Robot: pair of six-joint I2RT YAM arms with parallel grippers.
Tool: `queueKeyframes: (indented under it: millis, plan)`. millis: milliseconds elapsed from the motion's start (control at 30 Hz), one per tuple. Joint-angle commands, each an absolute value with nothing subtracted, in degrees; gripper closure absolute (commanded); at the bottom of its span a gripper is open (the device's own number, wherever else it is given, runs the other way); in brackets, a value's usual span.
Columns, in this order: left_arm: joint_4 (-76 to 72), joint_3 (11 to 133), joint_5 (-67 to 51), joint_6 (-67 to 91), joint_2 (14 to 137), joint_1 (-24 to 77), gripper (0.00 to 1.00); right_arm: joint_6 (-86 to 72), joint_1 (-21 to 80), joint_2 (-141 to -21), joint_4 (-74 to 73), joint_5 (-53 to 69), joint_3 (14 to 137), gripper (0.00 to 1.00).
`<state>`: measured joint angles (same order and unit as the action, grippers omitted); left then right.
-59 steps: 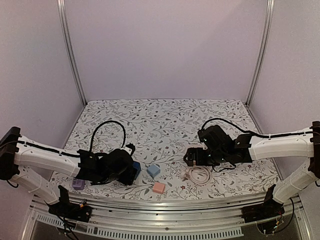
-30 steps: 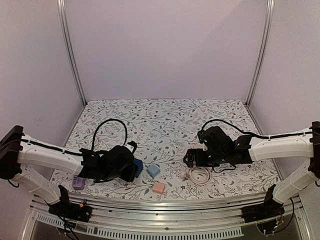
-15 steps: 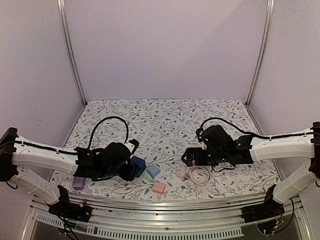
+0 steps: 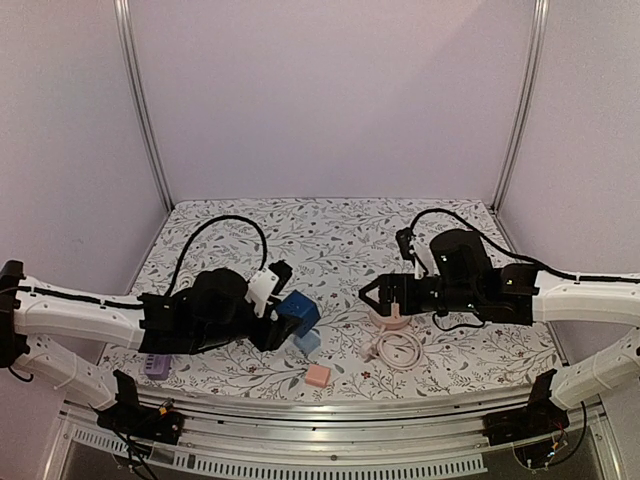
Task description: Insert the plug
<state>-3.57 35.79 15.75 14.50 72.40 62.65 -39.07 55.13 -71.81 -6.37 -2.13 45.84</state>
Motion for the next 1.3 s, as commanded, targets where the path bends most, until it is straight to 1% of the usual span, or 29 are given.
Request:
queueKeyframes:
  millis: [0, 167, 267, 433, 567, 733, 867, 1033, 1267]
  plan:
    - [-14.7, 35.3, 7.9, 4.5, 73.4, 62.1, 1.00, -37.2, 55.2, -70.1, -7.9, 6.1, 49.3, 0.01]
    - [-17.2, 38.0, -0.1, -2.6, 77.1, 62.1, 1.00, -38.2, 54.5, -70.6, -10.8, 14.6, 52.7, 0.01]
    - [-18.2, 39.0, -5.1, -5.6, 78.2, 62.1, 1.00, -38.6, 54.4, -71.6, -11.9, 17.9, 54.6, 0.01]
    - [-19.5, 39.9, -10.3, -9.4, 78.3, 62.1, 1.00, -39.1, 54.1, -75.1, -14.5, 22.4, 57.9, 0.01]
    - [-18.8, 40.6, -11.5, -11.7, 78.3, 62.0, 1.00, -39.9, 52.8, -77.0, -16.2, 24.2, 57.9, 0.01]
    - [-20.4, 39.4, -11.9, -12.9, 77.5, 61.7, 1.00, -42.1, 49.4, -76.2, -14.0, 31.4, 54.5, 0.01]
    - [-22.9, 38.3, -13.0, -13.2, 77.0, 61.4, 1.00, -43.0, 48.6, -75.6, -12.1, 37.1, 53.4, 0.01]
    - [-24.4, 38.0, -14.0, -13.7, 76.7, 61.2, 1.00, -44.9, 48.1, -78.3, -8.2, 46.7, 52.4, 0.01]
    - [-25.2, 37.6, -15.3, -14.2, 75.8, 61.0, 1.00, -48.1, 47.6, -80.0, -6.8, 48.1, 52.1, 0.01]
